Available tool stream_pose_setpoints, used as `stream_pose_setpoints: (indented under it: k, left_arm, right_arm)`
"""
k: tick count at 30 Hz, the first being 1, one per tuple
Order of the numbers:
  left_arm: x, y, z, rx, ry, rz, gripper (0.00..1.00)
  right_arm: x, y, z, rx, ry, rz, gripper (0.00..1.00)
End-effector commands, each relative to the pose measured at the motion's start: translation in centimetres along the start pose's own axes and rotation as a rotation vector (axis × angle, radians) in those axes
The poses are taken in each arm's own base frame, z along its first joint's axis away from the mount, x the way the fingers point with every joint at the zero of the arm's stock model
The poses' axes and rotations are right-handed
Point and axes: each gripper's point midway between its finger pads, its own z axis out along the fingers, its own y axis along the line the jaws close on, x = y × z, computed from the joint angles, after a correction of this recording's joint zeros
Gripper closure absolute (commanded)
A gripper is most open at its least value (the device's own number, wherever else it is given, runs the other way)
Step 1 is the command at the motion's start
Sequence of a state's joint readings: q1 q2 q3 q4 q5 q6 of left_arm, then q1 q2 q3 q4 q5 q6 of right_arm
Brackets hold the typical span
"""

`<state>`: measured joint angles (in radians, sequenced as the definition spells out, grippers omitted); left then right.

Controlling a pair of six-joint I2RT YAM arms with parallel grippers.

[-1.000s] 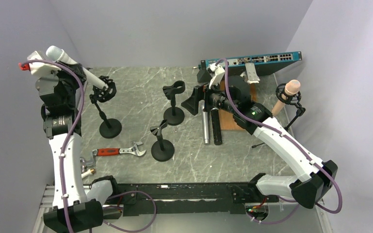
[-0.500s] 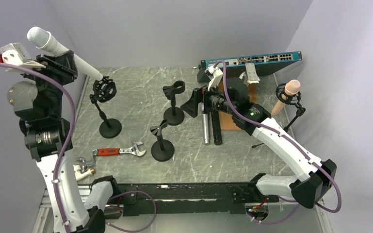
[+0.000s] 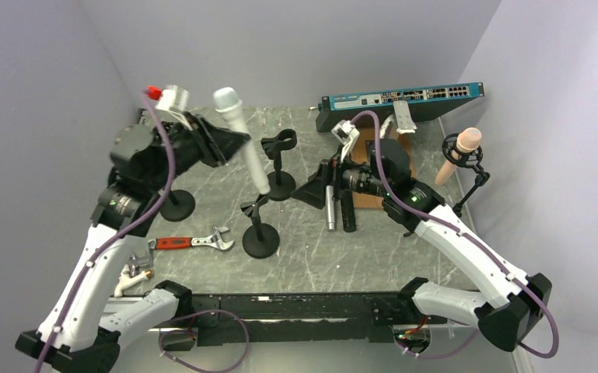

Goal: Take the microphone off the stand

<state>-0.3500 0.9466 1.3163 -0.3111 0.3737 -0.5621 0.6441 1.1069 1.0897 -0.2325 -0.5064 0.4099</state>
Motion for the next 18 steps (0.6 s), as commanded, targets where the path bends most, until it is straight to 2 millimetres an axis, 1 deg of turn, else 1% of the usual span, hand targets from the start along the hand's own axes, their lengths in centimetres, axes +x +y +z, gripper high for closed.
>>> stream_pose_setpoints:
  k: [1,2,5,7,11,13,15,16,18]
  left_arm:
    - [2.1,-2.3,1.9,0.075,0.018,0.0,1.0]
    - [3.1,-2.7,2.6,0.09,0.044,-0.008,1.0]
    - [5.9,-4.9,4.5,0.167,0.116,-0.046,1.0]
    - [7.3,-6.2,5.5,0.207,0.155,-0.07,1.0]
    - [9.2,-7.6,7.0,0.232,0.202,-0.113,1.0]
    - [9.8,-8.1,7.4,0.25,0.222,-0.133,1.0]
    - [10.1,-8.3,7.4,0.256,0.23,-0.148,1.0]
    - [10.3,-8.4,7.5,0.26,0.232,-0.155,1.0]
    - [10.5,-8.6,7.5,0.273,0.237,-0.166,1.0]
  right_arm:
    - [-1.0,4.9,-2.1,-0.22,-0.065,-0.02,0.0]
    - [-1.1,5.0,-2.4,-0.217,-0.078,-0.027,0.0]
    - [-1.3,4.6,-2.8,-0.182,-0.1,-0.057,0.02]
    - [-1.3,4.2,-2.7,-0.163,-0.101,-0.067,0.06]
    - [-0.6,3.9,-2.4,-0.172,-0.087,-0.054,0.24]
    - [-0.3,3.5,-2.3,-0.155,-0.097,-0.044,0.36]
    - [-0.1,2.8,-2.3,-0.123,-0.107,-0.037,0.52]
    - [-0.1,2.6,-2.3,-0.113,-0.112,-0.037,0.57]
    - [0.2,2.1,-2.2,-0.092,-0.12,-0.032,0.6]
